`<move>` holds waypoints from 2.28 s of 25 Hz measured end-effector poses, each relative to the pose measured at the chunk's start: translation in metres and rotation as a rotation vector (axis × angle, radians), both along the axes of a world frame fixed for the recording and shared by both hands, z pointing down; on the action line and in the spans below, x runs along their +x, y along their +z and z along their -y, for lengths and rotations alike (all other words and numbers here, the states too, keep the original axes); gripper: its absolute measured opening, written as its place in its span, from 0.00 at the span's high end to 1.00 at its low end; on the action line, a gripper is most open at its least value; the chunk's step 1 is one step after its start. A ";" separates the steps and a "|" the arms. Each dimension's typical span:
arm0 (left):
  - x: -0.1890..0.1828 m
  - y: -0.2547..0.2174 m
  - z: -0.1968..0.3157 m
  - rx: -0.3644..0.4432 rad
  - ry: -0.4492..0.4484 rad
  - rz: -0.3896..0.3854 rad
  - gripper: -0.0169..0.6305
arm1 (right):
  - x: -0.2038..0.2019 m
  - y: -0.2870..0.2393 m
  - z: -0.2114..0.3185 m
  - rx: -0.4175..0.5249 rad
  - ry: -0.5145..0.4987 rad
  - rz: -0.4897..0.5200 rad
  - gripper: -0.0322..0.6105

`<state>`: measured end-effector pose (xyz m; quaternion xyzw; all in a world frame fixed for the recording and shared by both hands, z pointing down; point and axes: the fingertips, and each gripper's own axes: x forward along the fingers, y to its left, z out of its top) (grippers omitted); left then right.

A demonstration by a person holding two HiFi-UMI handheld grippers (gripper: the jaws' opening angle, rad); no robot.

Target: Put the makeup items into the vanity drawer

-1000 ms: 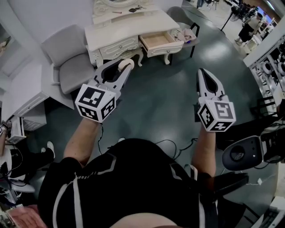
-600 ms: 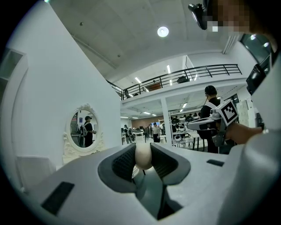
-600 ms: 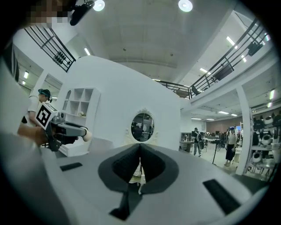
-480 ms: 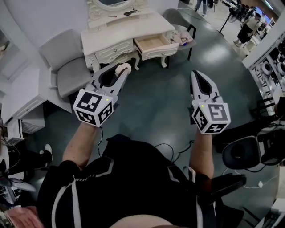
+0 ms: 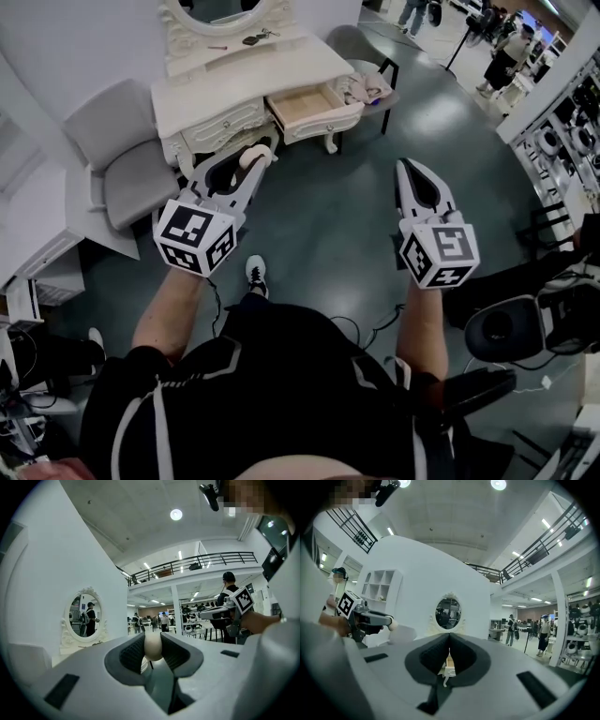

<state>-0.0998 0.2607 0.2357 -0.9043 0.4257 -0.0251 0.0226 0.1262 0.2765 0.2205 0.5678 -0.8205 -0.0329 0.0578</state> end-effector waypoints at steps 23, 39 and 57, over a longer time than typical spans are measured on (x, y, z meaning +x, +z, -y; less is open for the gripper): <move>-0.044 -0.006 0.189 -0.005 0.059 -0.016 0.82 | -0.052 -0.008 0.181 -0.026 0.045 -0.023 0.94; -0.095 0.004 0.268 -0.005 0.134 -0.058 0.82 | -0.115 -0.014 0.265 -0.009 0.088 -0.057 0.94; -0.075 0.018 0.329 -0.017 0.109 -0.033 0.82 | -0.106 -0.007 0.339 -0.015 0.030 -0.044 0.94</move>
